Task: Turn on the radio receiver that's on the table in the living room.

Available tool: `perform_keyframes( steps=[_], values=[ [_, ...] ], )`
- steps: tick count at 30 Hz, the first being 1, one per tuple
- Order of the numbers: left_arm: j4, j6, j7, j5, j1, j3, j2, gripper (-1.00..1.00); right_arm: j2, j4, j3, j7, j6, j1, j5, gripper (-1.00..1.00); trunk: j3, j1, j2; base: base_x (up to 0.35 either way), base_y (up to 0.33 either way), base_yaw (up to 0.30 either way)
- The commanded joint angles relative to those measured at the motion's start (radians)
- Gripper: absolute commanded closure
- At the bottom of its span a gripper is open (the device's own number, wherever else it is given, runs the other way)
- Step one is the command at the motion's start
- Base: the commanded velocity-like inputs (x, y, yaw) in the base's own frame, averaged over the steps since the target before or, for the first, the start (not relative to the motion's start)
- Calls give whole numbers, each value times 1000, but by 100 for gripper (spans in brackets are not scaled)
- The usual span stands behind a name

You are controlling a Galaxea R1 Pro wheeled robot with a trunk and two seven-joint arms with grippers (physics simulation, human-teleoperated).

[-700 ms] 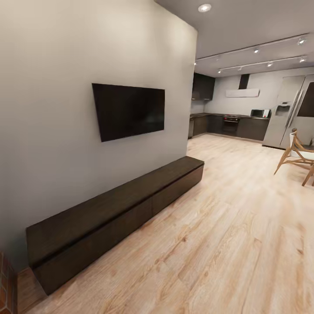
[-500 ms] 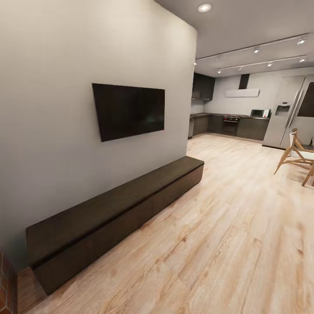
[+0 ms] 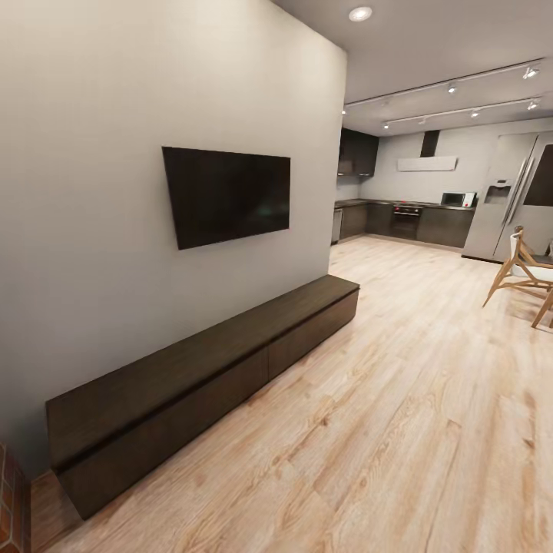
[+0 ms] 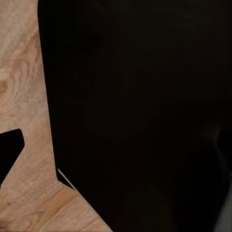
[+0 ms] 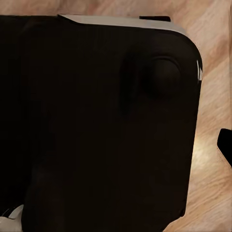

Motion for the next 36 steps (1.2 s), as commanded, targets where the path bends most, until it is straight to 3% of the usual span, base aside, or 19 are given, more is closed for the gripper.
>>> perform_keyframes(
  steps=[1, 13, 14, 17, 19, 21, 22, 26, 28, 30, 31, 34, 36],
  values=[
    [-6, 2, 1, 0, 0, 0, 0, -100, 0, -6, 0, 0, -6, 0, 0, -100, 0, 0, 0, 0, 0, 0],
    [-73, 52, 9, 4, 0, 1, -55, -100, -1, -74, -1, -3, -73, -1, 1, -100, 0, 0, 0, 0, 0, 0],
    [-893, 306, 10, 3, 0, 1, -56, -100, -2, -452, -1, -5, -72, 0, 2, -100, 0, 0, 0, 0, 0, 0],
    [-1049, 367, 13, 2, -2, 0, -57, -100, -2, -602, -1, -12, -26, -1, 3, -100, 0, 0, 0, 0, 0, 0],
    [-1120, 386, 40, 1, -9, 0, -59, -100, -2, -732, -2, -25, 70, -2, 4, -100, 0, 0, 0, 0, 0, 0],
    [-1142, 393, 80, 2, -26, 0, -59, -100, -1, -823, -2, -36, 145, -4, 3, -100, 0, 0, 0, 0, 0, 0],
    [-1148, 398, 157, 3, -62, 0, -59, -100, -1, -962, -2, -58, 250, -25, 3, -100, 0, 0, 0, 0, 0, 0],
    [-1137, 400, 196, 4, -107, 1, -52, -100, 1, -1065, -2, -83, 349, -85, 3, -100, 0, 0, 0, 0, 0, 0],
    [-1126, 409, 203, 5, -139, 1, -43, -100, 1, -1092, -1, -103, 417, -158, 4, -100, 0, 0, 0, 0, 0, 0],
    [-1091, 467, 204, 5, -186, 1, -37, -100, 1, -1099, -1, -127, 496, -252, 4, -100, 0, 0, 0, 0, 0, 0],
    [-1049, 515, 205, 5, -232, 2, -25, -100, 2, -1102, -1, -146, 569, -336, 4, -100, 0, 0, 0, 0, 0, 0],
    [-992, 558, 204, 8, -292, 4, -7, -100, 4, -1102, -1, -163, 710, -485, -1, -100, 0, 0, 0, 0, 0, 0],
    [-986, 559, 205, 8, -300, 5, -2, -100, 9, -1103, 0, -164, 755, -519, -4, -100, 0, 0, 0, 0, 0, 0]
  ],
)
